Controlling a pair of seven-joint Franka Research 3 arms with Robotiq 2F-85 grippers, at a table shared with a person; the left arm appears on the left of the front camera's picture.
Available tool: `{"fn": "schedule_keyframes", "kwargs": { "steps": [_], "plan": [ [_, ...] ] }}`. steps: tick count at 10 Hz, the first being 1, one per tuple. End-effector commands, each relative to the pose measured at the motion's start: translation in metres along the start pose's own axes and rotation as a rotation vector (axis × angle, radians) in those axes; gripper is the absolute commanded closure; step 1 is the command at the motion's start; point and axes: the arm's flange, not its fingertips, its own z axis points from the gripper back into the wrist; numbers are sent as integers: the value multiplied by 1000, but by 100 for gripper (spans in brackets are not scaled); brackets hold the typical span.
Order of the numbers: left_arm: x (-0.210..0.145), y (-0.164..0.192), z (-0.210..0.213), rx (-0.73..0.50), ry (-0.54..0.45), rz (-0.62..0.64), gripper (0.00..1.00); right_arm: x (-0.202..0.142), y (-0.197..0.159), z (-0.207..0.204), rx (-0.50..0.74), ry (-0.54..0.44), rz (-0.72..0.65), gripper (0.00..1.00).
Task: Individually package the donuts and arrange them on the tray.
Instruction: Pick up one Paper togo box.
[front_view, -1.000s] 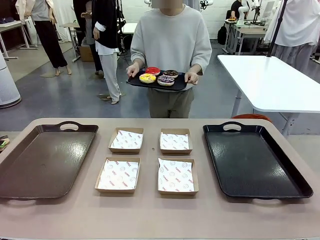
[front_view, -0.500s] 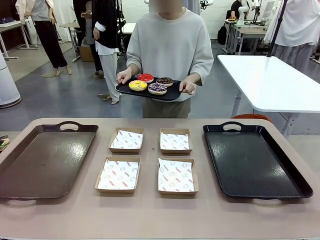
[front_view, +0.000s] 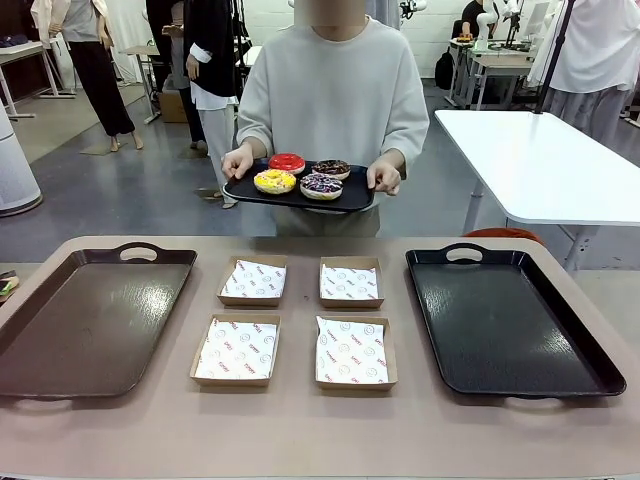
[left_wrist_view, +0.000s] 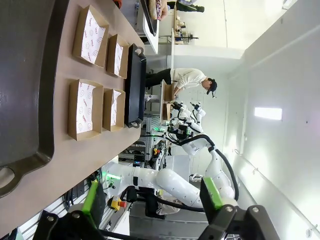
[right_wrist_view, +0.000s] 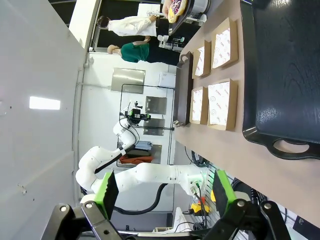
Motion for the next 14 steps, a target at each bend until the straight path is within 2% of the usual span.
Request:
{"fn": "schedule_keyframes", "kwargs": {
  "steps": [1, 14],
  "plan": [
    [0, -1, 0, -10, 1, 11, 0, -2, 0, 2, 9, -1, 2, 0],
    [0, -1, 0, -10, 1, 11, 0, -2, 0, 2, 9, -1, 2, 0]
  ]
}}
